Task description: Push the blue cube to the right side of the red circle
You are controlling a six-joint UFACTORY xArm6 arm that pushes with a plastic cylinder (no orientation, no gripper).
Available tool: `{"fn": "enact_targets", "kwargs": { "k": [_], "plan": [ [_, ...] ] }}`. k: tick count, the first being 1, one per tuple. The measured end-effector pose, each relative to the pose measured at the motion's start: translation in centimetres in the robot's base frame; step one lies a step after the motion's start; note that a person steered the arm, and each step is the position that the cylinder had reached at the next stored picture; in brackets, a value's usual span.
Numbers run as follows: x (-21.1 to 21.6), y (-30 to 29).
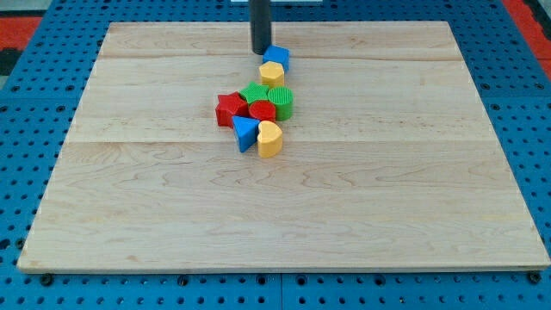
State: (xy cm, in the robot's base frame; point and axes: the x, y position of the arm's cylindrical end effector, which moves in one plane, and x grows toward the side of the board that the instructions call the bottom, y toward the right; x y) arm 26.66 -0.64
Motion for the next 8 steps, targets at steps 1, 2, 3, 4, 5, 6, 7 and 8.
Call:
{"fn": "enact_targets", "kwargs": {
  "k": [1,2,3,4,5,6,7,8],
  "plan": [
    [5.1,6.7],
    [8.2,9.6],
    [8.8,11.0],
    [9.1,9.1],
    [8.0,7.5],
    [7.1,6.6],
    [9.3,6.0],
    [11.2,6.6]
  ]
}}
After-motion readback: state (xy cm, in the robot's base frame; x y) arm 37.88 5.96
